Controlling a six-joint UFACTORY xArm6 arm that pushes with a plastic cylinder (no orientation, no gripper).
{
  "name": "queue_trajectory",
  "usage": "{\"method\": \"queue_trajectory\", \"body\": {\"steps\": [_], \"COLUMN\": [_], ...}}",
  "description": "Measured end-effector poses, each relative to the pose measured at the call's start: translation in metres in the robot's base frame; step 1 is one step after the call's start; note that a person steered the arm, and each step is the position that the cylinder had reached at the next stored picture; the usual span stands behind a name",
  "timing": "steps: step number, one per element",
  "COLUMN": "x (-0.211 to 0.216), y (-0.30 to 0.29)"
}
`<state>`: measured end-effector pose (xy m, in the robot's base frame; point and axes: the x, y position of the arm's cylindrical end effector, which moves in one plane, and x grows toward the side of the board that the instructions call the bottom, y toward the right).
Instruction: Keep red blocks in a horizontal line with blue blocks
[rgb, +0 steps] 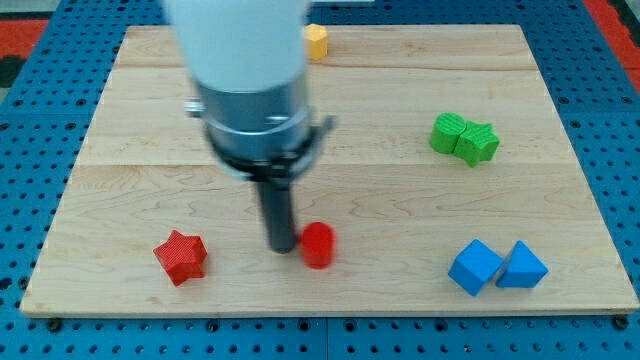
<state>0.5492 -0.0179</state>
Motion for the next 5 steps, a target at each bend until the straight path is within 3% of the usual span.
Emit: {"method": "queue_trajectory", "body": {"steps": [2,4,5], "x": [0.003,0.012,0.054], "y": [0.069,0.06,0.012]}}
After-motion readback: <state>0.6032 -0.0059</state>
